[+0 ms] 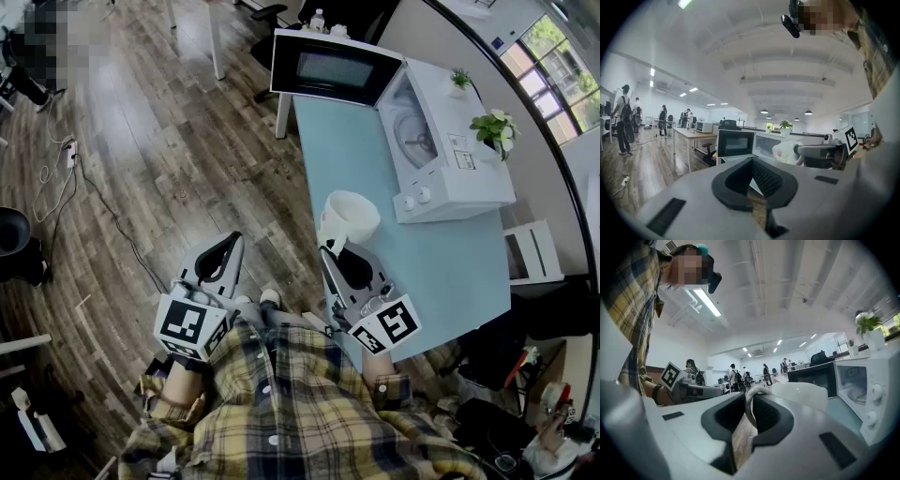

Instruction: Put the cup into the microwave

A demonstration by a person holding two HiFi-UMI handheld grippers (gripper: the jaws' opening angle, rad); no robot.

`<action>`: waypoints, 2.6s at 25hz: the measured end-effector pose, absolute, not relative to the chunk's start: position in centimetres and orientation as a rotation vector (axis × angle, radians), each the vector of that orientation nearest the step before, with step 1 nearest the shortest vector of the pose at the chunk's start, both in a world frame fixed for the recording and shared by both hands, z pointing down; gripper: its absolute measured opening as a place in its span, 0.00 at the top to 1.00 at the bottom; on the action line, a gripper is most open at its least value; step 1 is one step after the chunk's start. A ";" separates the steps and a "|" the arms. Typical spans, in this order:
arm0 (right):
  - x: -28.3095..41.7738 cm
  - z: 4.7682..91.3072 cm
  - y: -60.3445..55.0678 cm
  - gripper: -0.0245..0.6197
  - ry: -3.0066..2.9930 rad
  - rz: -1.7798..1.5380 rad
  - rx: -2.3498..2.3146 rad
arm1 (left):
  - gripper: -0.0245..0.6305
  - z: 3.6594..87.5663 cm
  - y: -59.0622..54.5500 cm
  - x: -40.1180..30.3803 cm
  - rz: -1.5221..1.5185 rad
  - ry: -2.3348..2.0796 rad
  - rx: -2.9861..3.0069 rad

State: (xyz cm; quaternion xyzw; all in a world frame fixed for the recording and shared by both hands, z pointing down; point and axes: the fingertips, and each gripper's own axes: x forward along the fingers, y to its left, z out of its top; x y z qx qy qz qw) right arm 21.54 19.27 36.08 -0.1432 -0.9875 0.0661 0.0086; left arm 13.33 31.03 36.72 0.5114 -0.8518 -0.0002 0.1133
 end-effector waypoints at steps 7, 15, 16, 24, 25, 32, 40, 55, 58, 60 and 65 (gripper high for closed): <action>22.2 35.9 18.9 0.88 -3.097 0.270 -0.435 | 0.98 38.6 30.7 13.9 0.058 -2.391 1.472; 22.0 35.9 19.2 0.88 -3.101 0.279 -0.431 | 0.98 39.5 31.5 13.7 0.085 -2.405 1.431; 21.8 35.9 19.3 0.88 -3.097 0.281 -0.432 | 0.98 39.6 31.6 13.5 0.079 -2.404 1.429; 18.3 36.4 19.9 0.88 -3.076 0.277 -0.398 | 0.98 40.0 31.6 9.8 0.048 -2.380 1.462; 17.6 36.3 19.8 0.88 -3.077 0.275 -0.391 | 0.98 39.9 31.5 8.9 0.048 -2.378 1.469; 11.1 35.6 18.5 0.87 -3.096 0.263 -0.279 | 0.98 39.2 29.1 1.5 0.076 -2.319 1.572; 3.5 34.8 16.9 0.87 -3.128 0.232 -0.149 | 0.98 38.3 26.7 -7.0 0.092 -2.276 1.690; -3.2 36.0 16.9 0.87 -3.108 0.255 0.018 | 0.98 39.5 27.6 -14.8 0.093 -2.214 1.734; -4.0 36.6 17.3 0.87 -3.086 0.265 0.030 | 0.98 40.2 27.9 -15.5 0.086 -2.190 1.733; -4.4 36.8 17.2 0.87 -3.075 0.269 0.044 | 0.98 40.6 27.8 -15.8 0.085 -2.178 1.735; -5.6 37.5 16.2 0.87 -3.046 0.288 0.071 | 0.98 41.3 26.6 -16.8 0.076 -2.137 1.745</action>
